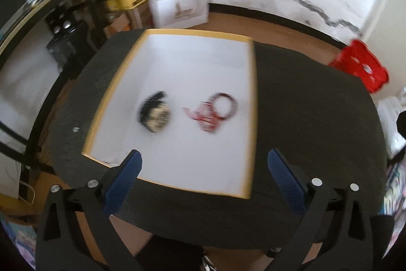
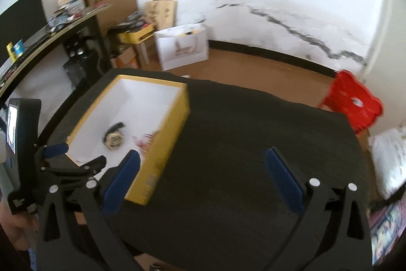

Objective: Organize jewelry

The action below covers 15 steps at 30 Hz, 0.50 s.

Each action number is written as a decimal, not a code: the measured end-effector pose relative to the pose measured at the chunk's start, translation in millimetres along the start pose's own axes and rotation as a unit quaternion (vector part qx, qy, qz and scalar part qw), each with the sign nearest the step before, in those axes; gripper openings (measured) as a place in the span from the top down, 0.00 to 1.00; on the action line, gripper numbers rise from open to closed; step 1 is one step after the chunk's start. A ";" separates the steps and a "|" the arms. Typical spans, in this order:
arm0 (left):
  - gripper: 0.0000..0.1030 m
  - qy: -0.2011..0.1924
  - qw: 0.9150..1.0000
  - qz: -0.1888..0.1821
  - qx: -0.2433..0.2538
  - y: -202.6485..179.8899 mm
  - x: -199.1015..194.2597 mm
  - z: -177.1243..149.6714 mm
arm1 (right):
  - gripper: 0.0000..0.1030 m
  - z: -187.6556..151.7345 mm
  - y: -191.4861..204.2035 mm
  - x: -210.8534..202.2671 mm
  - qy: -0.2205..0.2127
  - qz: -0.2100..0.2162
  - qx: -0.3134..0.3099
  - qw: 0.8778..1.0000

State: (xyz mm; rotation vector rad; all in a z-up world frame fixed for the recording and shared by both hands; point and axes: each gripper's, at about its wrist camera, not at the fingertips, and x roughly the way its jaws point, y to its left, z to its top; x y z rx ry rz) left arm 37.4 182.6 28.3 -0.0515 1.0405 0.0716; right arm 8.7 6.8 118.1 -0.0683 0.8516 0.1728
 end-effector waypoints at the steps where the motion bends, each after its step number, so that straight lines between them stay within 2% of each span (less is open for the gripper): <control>1: 0.06 0.001 1.000 -0.007 0.008 -14.3 -1.9 -3.0 | 0.07 -7.8 -19.4 -7.9 -0.002 -0.009 0.012 1.000; 8: 0.06 -0.001 0.997 -0.049 0.056 -113.6 -9.1 -24.6 | 0.07 -59.2 -130.0 -26.5 0.011 -0.064 0.077 0.995; 10: 0.06 0.003 0.996 -0.058 0.062 -137.8 -10.0 -30.6 | 0.07 -71.1 -151.3 -29.2 0.015 -0.072 0.086 0.994; 15: 0.06 -0.003 0.995 -0.049 0.085 -173.6 -19.6 -42.3 | 0.07 -96.7 -186.5 -31.9 0.026 -0.082 0.097 0.992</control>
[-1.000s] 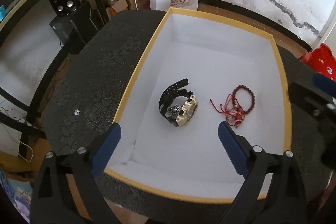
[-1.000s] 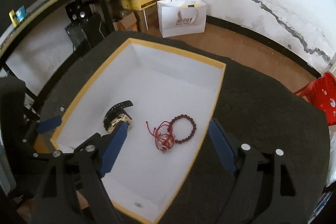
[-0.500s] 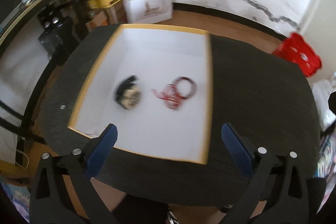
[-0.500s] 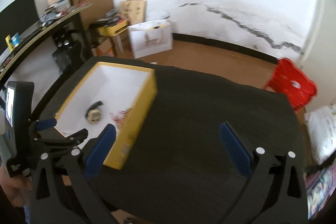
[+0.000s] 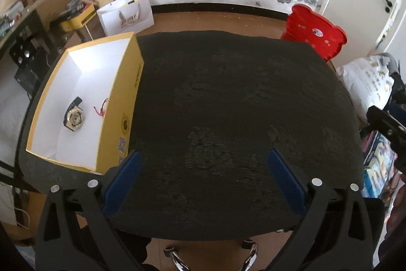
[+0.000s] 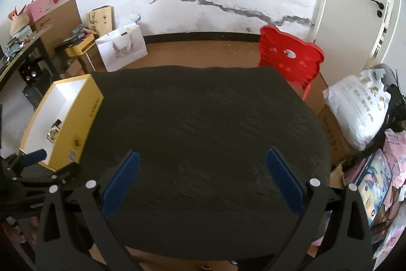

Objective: Organize jewelry

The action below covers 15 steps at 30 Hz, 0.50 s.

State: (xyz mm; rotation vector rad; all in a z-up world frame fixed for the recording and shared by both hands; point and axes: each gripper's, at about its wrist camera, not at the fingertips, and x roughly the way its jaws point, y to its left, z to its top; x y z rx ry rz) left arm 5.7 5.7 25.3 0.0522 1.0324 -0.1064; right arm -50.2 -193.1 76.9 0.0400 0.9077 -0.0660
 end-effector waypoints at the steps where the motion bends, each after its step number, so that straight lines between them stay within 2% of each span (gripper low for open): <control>1: 0.06 -0.003 1.000 0.005 0.004 -5.6 -2.8 -1.9 | 0.07 -4.5 -6.8 -0.4 0.000 0.001 0.002 1.000; 3: 0.06 -0.006 1.000 0.012 0.012 -13.3 -6.4 -6.1 | 0.07 -6.8 -8.8 1.4 0.001 -0.002 0.002 1.000; 9: 0.06 0.007 1.000 -0.006 0.009 -15.1 3.4 -14.3 | 0.07 -20.2 -19.4 3.9 0.016 0.004 0.029 0.999; 15: 0.06 0.008 1.000 -0.015 0.015 -2.4 12.8 -17.4 | 0.07 -18.1 0.3 8.7 0.023 -0.010 0.014 1.000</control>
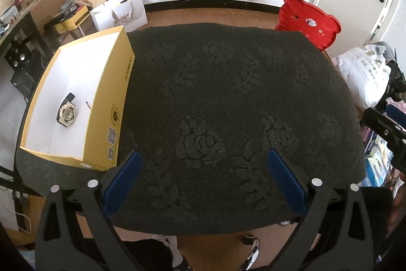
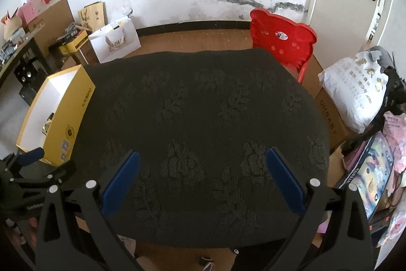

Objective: Organize jewelry

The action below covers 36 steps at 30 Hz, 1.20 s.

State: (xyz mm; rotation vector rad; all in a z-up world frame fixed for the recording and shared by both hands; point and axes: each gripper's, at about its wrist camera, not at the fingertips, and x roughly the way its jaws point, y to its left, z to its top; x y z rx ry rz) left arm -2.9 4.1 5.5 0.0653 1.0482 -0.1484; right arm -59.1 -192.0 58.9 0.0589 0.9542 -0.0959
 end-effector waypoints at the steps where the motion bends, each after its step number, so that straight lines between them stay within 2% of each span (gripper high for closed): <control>1: 0.06 0.000 1.000 -0.001 -0.002 3.1 1.0 0.5 | 0.07 -0.4 2.6 0.8 0.000 0.003 -0.002 1.000; 8: 0.06 0.007 1.000 0.010 -0.022 14.1 9.2 1.9 | 0.07 -0.7 9.4 18.1 0.006 0.016 -0.007 1.000; 14: 0.06 0.008 1.000 0.018 -0.009 6.8 22.3 6.1 | 0.07 1.9 10.9 33.9 0.013 0.020 -0.013 1.000; 24: 0.06 0.004 1.000 0.010 -0.008 -2.2 19.9 7.1 | 0.07 -1.0 -2.1 25.9 0.005 0.015 0.000 1.000; 36: 0.06 -0.015 1.000 0.017 -0.003 4.4 16.7 3.9 | 0.07 -4.6 10.3 28.1 -0.006 0.020 -0.020 1.000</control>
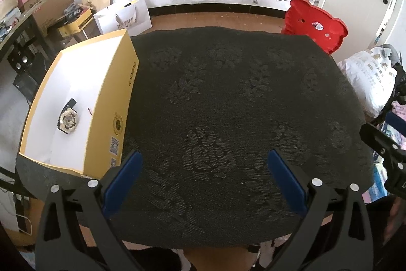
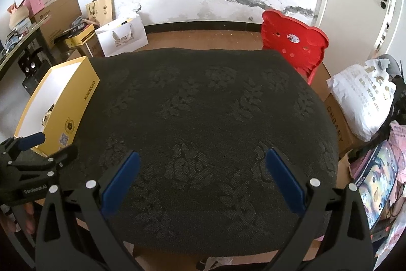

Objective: Organize jewelry

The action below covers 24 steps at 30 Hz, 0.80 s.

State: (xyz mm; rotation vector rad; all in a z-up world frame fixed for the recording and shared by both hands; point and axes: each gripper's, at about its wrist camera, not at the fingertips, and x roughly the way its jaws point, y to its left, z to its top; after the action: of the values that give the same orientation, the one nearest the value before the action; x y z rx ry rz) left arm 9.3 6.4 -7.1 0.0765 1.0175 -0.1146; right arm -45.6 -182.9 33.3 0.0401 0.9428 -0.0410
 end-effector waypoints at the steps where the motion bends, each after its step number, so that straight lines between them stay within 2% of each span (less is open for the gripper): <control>1: 0.06 0.002 1.000 0.000 -0.002 1.5 2.0 -1.0 | 0.07 -0.6 1.2 3.3 0.000 0.001 0.003 1.000; 8: 0.06 0.008 1.000 0.003 -0.017 15.4 7.1 -9.3 | 0.07 -4.3 14.6 14.5 0.009 0.010 0.000 1.000; 17: 0.06 -0.001 1.000 0.010 -0.009 23.1 10.2 -8.3 | 0.07 -1.5 24.4 16.8 0.003 0.003 -0.013 1.000; 24: 0.06 -0.001 1.000 0.000 -0.004 20.8 23.8 -5.9 | 0.07 -2.7 28.1 23.3 0.005 0.001 -0.015 1.000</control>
State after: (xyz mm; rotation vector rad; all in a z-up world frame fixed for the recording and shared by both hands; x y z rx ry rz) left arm 19.4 26.3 -30.3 0.0685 1.0160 -0.1095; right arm -32.6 -155.1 13.4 0.0135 0.9539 -0.0239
